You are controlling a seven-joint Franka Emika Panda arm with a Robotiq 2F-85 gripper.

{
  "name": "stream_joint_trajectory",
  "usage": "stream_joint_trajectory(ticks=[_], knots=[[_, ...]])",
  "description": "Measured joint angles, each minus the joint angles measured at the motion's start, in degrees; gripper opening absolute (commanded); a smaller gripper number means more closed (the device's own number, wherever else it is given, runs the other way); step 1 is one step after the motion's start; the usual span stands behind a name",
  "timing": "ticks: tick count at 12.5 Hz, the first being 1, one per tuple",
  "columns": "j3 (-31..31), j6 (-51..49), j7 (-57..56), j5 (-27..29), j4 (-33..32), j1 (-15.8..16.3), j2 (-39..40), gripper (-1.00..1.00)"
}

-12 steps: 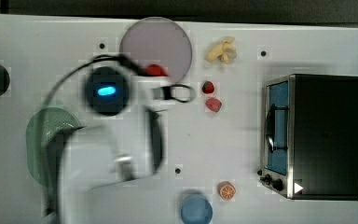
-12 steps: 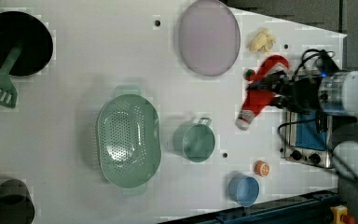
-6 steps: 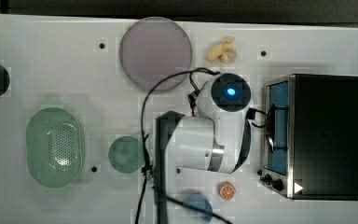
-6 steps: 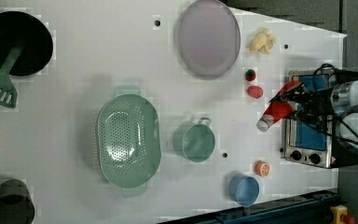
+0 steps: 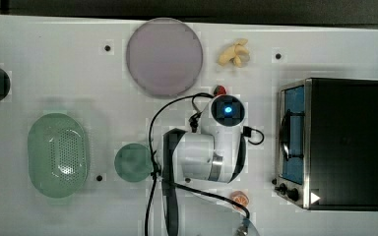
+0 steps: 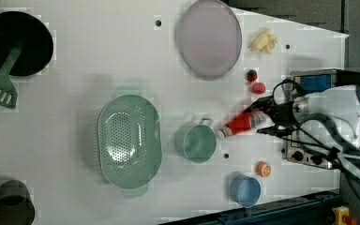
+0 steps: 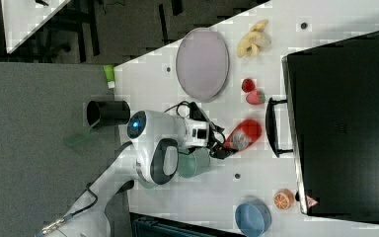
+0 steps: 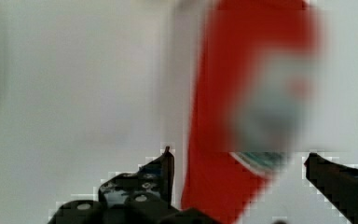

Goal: Pick ketchup from strainer and place it on the table

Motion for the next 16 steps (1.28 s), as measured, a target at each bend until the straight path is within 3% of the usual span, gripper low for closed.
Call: stream_joint_trajectory(ticks=[4, 12, 16], knots=[[1.7, -7.2, -0.2, -0.1, 0.6, 1.2, -5.1, 1.0], [3.4, -31.3, -0.1, -0.3, 30.4, 1.0, -18.6, 1.0], [4.1, -41.8, -0.1, -0.4, 36.4, 1.0, -19.1, 1.0]])
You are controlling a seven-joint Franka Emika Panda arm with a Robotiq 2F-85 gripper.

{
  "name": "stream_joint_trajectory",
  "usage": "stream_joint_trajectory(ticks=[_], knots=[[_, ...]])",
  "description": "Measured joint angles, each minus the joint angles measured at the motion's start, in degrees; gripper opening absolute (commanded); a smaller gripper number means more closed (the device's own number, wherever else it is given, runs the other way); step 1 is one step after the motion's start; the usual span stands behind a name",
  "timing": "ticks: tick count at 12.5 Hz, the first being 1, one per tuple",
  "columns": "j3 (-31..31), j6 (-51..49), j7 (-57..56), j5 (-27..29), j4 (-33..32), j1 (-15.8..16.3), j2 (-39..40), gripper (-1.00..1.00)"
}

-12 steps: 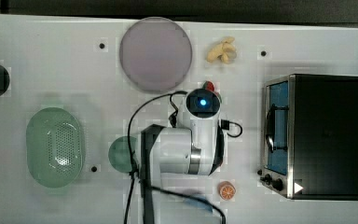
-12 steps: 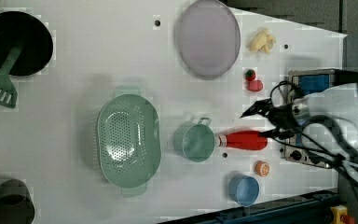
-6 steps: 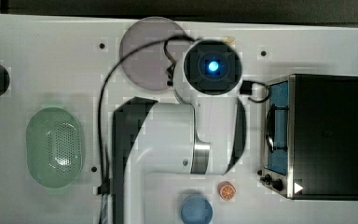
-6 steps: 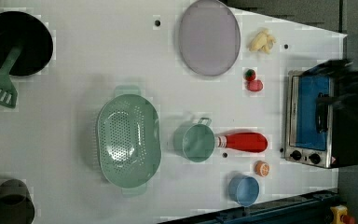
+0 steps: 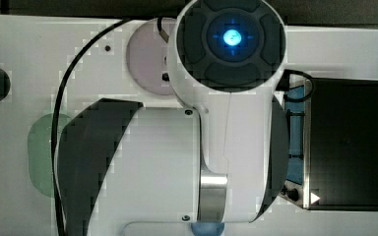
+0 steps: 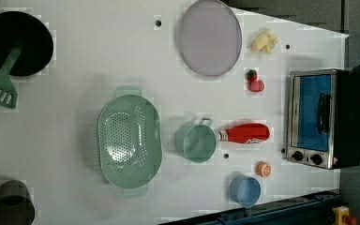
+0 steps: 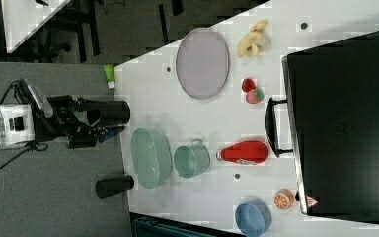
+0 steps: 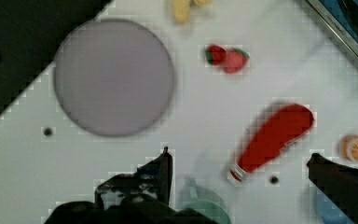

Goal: Pick ketchup from strainer and place it on the table

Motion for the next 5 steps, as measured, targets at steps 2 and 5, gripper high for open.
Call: stream_joint_trajectory(ticks=[2, 5], knots=[[-0.2, -0.5, 0.0, 0.0, 0.1, 0.7, 0.6, 1.0], [-0.5, -0.8, 0.0, 0.3, -0.8, 0.9, 1.3, 1.0]])
